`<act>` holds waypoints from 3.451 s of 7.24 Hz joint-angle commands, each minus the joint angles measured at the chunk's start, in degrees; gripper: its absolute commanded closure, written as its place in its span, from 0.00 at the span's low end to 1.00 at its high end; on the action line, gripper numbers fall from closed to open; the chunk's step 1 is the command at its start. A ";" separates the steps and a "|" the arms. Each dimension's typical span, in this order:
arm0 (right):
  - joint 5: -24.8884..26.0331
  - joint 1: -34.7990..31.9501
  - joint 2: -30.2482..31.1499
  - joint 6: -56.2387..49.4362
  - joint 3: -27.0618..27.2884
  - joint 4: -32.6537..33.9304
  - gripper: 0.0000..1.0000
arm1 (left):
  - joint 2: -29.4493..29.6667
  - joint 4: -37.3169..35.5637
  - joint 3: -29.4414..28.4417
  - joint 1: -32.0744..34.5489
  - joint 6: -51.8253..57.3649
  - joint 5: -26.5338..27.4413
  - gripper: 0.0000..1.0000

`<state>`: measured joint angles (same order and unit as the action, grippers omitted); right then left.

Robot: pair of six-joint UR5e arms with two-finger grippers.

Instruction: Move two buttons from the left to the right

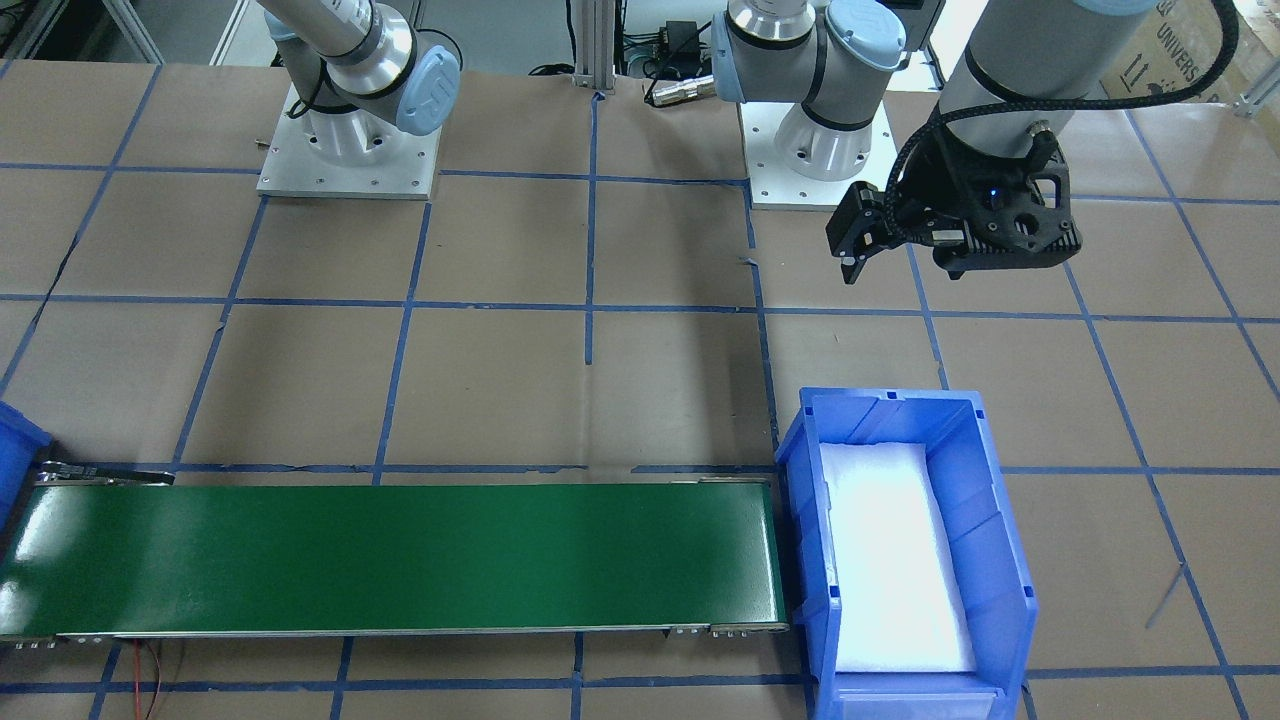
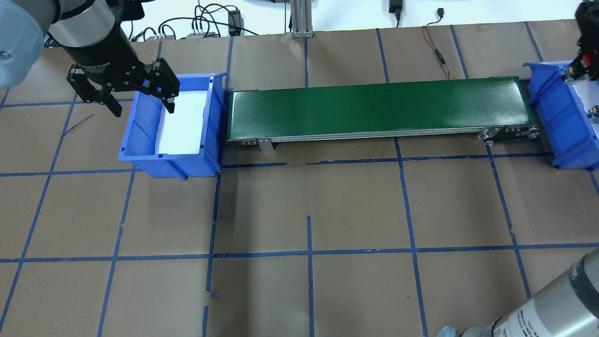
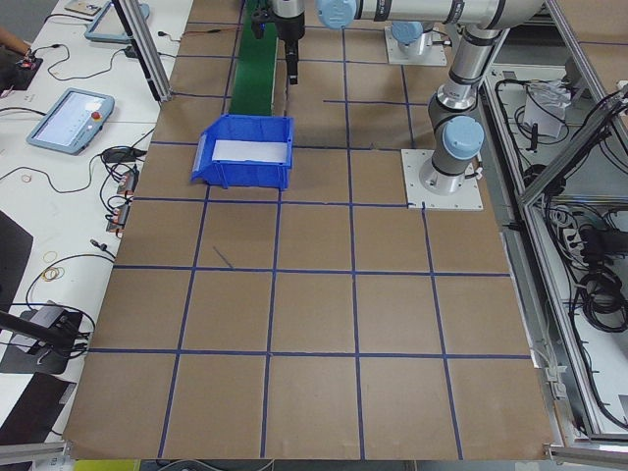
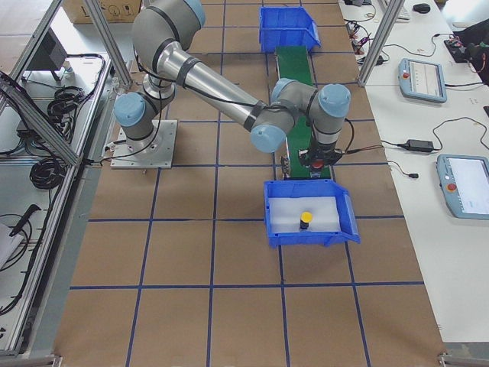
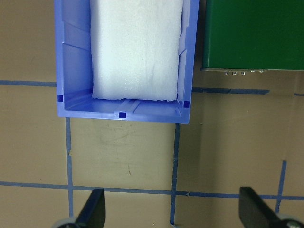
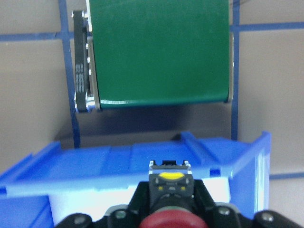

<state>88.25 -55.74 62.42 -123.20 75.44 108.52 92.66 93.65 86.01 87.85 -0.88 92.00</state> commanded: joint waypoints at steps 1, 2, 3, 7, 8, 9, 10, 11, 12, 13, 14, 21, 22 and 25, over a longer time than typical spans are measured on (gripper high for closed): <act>0.07 3.71 -2.37 -9.40 1.62 4.74 0.91 | -0.02 0.04 0.04 -0.14 0.00 -0.06 0.00; 0.34 3.71 -3.69 -9.43 3.55 6.68 0.91 | -0.02 0.04 0.04 -0.14 0.00 -0.06 0.00; 0.00 4.58 -5.01 -9.43 4.18 6.70 0.92 | -0.02 0.04 0.04 0.04 0.00 -0.06 0.00; 2.37 4.68 -6.87 -8.37 6.03 6.70 0.89 | -0.02 0.04 0.04 -0.31 0.09 -0.06 0.00; 2.45 4.77 -6.96 -8.37 5.95 6.79 0.85 | -0.02 0.04 0.04 -0.05 0.00 -0.06 0.00; 2.37 4.77 -6.96 -8.37 5.95 6.70 0.65 | -0.02 0.04 0.04 -0.22 0.00 -0.06 0.00; 1.76 4.68 -6.78 -8.63 5.95 6.18 0.23 | -0.02 0.04 0.04 -0.05 0.00 -0.06 0.00; 1.75 4.77 -6.26 -8.98 5.95 6.00 0.00 | -0.02 0.04 0.12 -0.05 0.09 -0.06 0.00; 1.58 4.68 -5.47 -9.08 5.16 5.74 0.04 | -0.02 0.04 0.04 -0.05 0.09 -0.06 0.00; 1.58 4.68 -3.29 -8.99 2.46 1.39 0.05 | -0.02 0.04 0.04 -0.14 0.09 -0.06 0.00; 1.49 4.68 -0.22 -8.47 1.56 -3.53 0.05 | -0.02 0.04 0.04 -0.31 0.09 -0.06 0.00; 3.69 -11.95 27.27 35.83 6.71 -28.19 0.05 | -0.02 0.04 0.12 -0.22 0.09 -0.06 0.00; 3.86 -18.02 29.23 44.89 7.87 -28.36 0.05 | -0.02 0.04 0.04 -0.31 0.09 -0.06 0.00; 2.90 -33.05 29.17 77.10 7.09 -27.67 0.02 | -0.02 0.04 0.04 -0.23 0.09 -0.06 0.00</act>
<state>91.61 -81.80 91.64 -60.94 82.84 80.37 92.64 93.69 86.05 87.60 -0.79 91.93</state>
